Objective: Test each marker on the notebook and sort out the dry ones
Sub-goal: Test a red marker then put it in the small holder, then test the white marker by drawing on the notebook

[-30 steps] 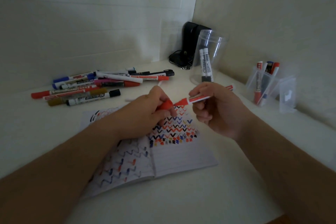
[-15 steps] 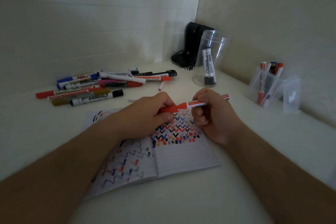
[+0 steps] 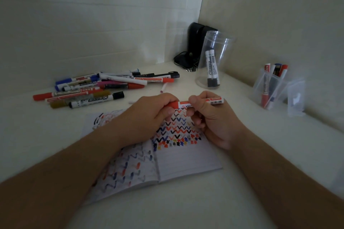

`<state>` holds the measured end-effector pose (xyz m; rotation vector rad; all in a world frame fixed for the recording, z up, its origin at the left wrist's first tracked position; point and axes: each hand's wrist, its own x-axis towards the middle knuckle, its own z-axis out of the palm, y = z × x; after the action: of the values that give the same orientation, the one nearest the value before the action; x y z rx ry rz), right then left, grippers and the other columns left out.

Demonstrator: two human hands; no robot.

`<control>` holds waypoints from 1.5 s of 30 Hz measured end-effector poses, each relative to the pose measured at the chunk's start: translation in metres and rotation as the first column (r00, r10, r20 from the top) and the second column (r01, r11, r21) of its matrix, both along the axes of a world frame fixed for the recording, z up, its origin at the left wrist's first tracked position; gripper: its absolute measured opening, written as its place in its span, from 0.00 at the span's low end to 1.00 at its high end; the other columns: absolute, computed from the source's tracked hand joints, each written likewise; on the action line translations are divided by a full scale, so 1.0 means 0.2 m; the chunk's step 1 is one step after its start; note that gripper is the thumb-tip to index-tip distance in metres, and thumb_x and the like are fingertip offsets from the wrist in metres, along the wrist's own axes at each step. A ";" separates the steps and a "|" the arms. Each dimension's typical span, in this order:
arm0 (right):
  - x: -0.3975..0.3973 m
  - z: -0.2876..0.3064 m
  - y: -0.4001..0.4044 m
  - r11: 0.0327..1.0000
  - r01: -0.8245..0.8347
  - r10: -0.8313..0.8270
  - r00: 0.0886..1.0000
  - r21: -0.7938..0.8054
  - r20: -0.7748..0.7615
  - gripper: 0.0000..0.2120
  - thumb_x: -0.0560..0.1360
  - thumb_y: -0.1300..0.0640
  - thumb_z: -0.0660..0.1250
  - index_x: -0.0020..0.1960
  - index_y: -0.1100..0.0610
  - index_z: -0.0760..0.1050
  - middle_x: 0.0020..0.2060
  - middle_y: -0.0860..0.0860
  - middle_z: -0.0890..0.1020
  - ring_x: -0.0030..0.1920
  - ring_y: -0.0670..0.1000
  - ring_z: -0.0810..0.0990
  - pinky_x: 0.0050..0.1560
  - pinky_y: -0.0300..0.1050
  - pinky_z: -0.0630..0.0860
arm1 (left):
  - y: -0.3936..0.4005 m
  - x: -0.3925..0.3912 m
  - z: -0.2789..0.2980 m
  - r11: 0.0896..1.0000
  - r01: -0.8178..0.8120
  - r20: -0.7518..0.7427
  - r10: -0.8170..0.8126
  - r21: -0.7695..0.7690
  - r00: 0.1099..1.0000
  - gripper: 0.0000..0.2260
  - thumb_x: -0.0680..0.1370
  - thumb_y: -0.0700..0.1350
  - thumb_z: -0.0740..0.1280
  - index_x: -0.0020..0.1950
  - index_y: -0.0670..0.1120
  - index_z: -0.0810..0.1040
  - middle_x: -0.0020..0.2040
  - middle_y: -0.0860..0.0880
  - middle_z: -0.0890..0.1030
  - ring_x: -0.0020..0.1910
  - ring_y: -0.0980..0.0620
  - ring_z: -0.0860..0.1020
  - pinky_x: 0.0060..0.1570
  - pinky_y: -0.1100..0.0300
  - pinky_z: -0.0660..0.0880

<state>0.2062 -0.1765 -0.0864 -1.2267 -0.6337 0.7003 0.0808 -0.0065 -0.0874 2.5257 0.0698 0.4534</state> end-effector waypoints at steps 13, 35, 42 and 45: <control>0.02 0.05 -0.06 0.996 -0.017 0.025 0.996 -0.090 0.088 0.08 0.74 0.53 0.74 0.39 0.54 0.78 0.34 0.56 0.82 0.30 0.51 0.73 0.30 0.40 0.68 | -0.05 0.00 0.04 0.987 0.006 -0.059 0.003 0.161 0.998 0.09 0.86 0.53 0.57 0.64 0.56 0.73 0.47 0.58 0.80 0.44 0.60 0.77 0.47 0.57 0.77; 0.83 0.34 -0.60 0.393 0.902 -0.092 0.230 -0.177 0.969 0.24 0.82 0.52 0.61 0.76 0.46 0.59 0.50 0.59 0.84 0.53 0.65 0.81 0.53 0.58 0.78 | 0.00 0.03 -0.05 0.987 0.103 -0.102 -0.090 0.124 0.991 0.16 0.85 0.43 0.61 0.64 0.63 0.79 0.59 0.69 0.76 0.54 0.82 0.66 0.54 0.84 0.59; 0.84 0.43 -0.53 0.143 0.937 0.145 0.297 -0.317 0.944 0.21 0.78 0.50 0.55 0.71 0.41 0.64 0.53 0.60 0.82 0.55 0.64 0.79 0.59 0.59 0.76 | 0.00 0.03 -0.05 0.989 0.104 -0.081 -0.096 0.107 0.992 0.16 0.85 0.42 0.61 0.65 0.60 0.80 0.59 0.65 0.79 0.56 0.72 0.73 0.53 0.82 0.62; 0.84 0.43 -0.50 0.078 0.931 0.189 0.338 -0.357 0.922 0.18 0.77 0.48 0.55 0.61 0.45 0.78 0.55 0.56 0.83 0.56 0.62 0.79 0.60 0.56 0.75 | 0.00 0.02 -0.04 0.993 0.098 -0.087 -0.092 0.069 0.992 0.16 0.85 0.42 0.60 0.66 0.59 0.80 0.61 0.63 0.80 0.59 0.68 0.74 0.53 0.81 0.62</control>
<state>0.3732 -0.2761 -0.0007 -2.9963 -0.3920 -0.4556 0.0855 -0.0065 -0.0952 2.6068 -0.0361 0.3171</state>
